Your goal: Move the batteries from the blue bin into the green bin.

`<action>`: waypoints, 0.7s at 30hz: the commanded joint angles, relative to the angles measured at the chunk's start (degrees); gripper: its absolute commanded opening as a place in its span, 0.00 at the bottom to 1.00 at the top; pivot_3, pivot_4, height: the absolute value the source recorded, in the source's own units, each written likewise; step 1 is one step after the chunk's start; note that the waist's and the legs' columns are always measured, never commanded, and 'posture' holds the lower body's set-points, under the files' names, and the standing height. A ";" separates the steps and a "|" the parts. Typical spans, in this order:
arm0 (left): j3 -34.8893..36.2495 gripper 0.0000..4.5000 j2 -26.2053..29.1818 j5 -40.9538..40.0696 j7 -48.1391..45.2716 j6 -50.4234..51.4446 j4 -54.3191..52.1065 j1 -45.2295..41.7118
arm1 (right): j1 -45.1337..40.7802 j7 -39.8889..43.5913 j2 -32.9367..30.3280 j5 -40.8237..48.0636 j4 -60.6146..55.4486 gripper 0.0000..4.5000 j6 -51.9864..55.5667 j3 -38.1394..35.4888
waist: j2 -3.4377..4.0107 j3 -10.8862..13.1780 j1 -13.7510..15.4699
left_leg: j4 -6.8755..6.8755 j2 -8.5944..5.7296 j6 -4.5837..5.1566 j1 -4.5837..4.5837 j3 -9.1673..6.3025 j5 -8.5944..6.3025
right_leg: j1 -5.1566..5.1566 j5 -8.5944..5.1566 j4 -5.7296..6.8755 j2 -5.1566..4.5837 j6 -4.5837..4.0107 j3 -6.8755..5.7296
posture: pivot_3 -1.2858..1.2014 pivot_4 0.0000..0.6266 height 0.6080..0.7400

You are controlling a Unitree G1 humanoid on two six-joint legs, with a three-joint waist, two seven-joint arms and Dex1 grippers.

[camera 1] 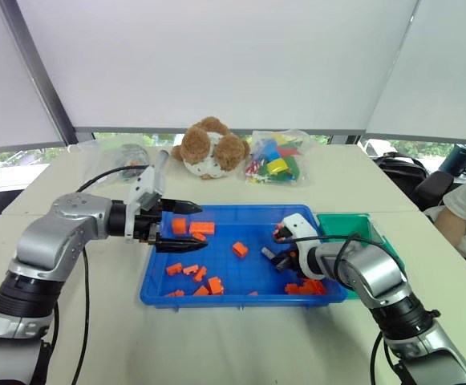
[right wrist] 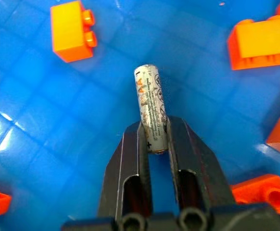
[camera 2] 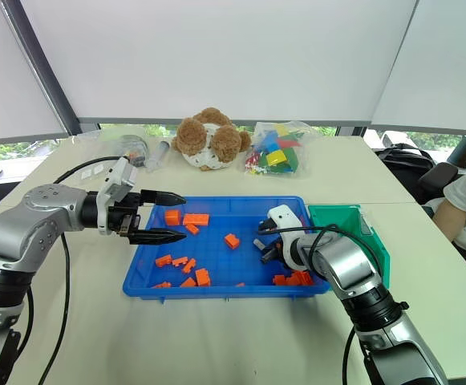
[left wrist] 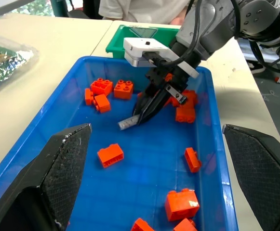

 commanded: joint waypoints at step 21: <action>-0.04 1.00 -0.40 1.11 -1.70 -1.48 1.97 -1.98 | 6.84 4.74 -25.50 1.17 -7.09 0.00 0.94 -22.18 | 0.01 0.01 0.00 | -0.08 0.00 0.01 0.00 0.00 0.00 | -0.02 0.00 -0.05 0.01 0.00 0.02 | 0.52 0.24 0.95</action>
